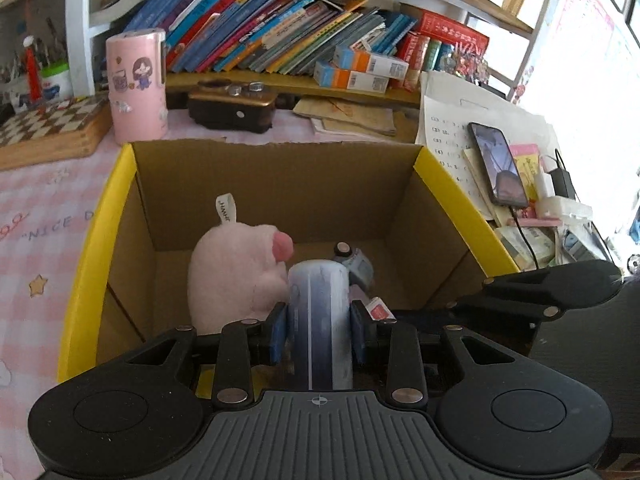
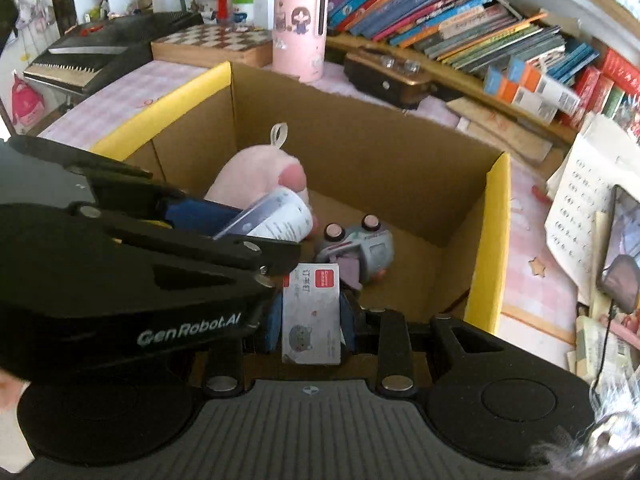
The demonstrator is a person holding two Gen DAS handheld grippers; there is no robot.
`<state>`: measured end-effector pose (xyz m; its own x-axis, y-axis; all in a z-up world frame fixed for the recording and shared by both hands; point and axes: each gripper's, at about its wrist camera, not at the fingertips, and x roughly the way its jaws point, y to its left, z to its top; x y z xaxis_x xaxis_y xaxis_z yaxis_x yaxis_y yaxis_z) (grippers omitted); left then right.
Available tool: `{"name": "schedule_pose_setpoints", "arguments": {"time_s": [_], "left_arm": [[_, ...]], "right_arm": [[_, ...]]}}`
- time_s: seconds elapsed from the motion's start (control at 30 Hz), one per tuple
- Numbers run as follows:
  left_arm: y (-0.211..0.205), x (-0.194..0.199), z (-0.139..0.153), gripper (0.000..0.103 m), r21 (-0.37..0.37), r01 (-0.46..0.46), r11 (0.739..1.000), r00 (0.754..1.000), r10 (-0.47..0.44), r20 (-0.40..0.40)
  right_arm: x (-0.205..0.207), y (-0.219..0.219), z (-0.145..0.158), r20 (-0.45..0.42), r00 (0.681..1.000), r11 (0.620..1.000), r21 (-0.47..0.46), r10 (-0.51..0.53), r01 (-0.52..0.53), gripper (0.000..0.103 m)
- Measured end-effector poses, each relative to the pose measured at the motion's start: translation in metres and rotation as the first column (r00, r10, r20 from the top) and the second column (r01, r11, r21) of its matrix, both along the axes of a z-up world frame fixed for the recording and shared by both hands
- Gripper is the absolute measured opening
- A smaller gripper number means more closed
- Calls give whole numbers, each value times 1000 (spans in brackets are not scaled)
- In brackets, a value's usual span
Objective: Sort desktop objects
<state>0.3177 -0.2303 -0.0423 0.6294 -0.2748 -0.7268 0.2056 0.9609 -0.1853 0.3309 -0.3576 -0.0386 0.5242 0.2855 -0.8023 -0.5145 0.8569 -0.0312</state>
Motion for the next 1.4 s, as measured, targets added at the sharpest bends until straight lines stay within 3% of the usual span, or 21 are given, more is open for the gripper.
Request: {"name": "schedule_pose_setpoints", "arguments": {"time_s": [0.07,0.23,0.33,0.5,0.63,0.83,0.97,1.07,1.4], "left_arm": [[0,-5,3,33,15,-9,1000,999,8,32],[7,-30,27,53,23,-15,1000,990,12,138],[16,-50,50,65,35,-27,999,974,19,225],[40,-91,82,90,53,-107,993,930,82,358],[67,-122,95,100,67,-212,975,894,166,415],[112,-166,105,103,76,-277,958,873,218,437],[140,-197,104,103,79,-336,939,844,263,467],[155,-219,102,103,97,-373,923,833,287,473],[195,-292,83,103,132,-377,917,855,290,429]], "right_arm": [[0,1,0,2,1000,1000,-6,-10,10,28],[-7,-1,4,40,999,999,7,-35,34,32],[-16,-4,13,67,996,997,61,-57,53,48],[-41,-7,40,172,975,985,125,-137,117,54],[-66,-9,62,241,940,961,190,-242,199,77],[-115,1,82,299,877,920,229,-376,317,88],[-153,14,88,326,844,898,267,-426,350,93],[-180,29,87,320,846,898,259,-427,355,94],[-275,83,68,274,859,899,208,-433,386,99]]}}
